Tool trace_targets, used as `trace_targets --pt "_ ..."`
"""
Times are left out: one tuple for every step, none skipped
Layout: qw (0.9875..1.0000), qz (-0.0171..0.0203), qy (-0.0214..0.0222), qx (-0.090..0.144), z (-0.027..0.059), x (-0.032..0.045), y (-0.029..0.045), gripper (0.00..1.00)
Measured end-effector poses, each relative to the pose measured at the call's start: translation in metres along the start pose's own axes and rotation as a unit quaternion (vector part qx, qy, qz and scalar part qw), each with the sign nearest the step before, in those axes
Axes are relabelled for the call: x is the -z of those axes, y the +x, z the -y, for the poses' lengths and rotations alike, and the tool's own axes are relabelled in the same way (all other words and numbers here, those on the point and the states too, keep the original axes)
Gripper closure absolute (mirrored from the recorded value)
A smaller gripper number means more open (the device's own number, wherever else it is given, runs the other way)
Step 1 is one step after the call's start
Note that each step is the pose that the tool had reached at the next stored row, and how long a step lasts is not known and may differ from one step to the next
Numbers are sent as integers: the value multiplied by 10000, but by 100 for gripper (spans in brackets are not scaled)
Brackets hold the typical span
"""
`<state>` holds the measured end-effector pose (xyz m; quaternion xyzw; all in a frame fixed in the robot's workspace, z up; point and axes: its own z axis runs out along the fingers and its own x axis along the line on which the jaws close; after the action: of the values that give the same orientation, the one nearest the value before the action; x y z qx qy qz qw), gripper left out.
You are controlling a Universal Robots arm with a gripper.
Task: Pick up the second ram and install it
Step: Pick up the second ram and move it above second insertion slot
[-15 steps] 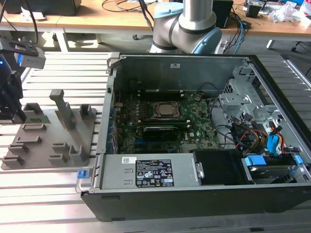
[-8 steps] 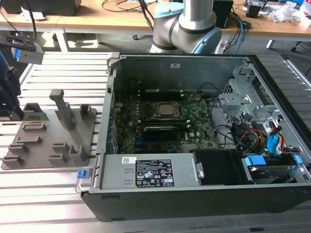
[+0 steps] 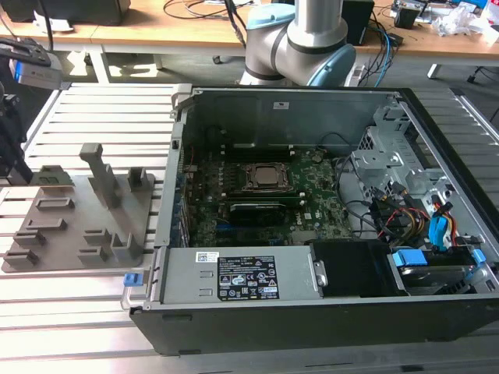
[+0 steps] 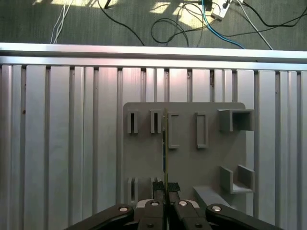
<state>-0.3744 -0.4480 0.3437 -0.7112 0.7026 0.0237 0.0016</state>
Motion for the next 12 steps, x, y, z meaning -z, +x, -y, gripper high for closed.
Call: trace_targets --pt "10000 0 0 0 -1 25 -1 86" --pt "10000 0 0 0 -1 41 -1 86" --pt "10000 0 0 0 -2 56 -2 86" --pt "10000 0 0 0 -2 86 -3 86" --pt "10000 0 0 0 -4 123 -4 86" --pt "10000 0 0 0 -4 147 -5 86" --pt "10000 0 -1 0 -6 201 -7 86" --pt "10000 0 0 0 -8 266 -9 86" --pt "10000 0 0 0 -9 292 -10 86" --pt "10000 0 0 0 -9 316 -11 86" --pt "10000 0 0 0 -11 374 -13 86" --pt "10000 0 0 0 -13 427 -15 86"
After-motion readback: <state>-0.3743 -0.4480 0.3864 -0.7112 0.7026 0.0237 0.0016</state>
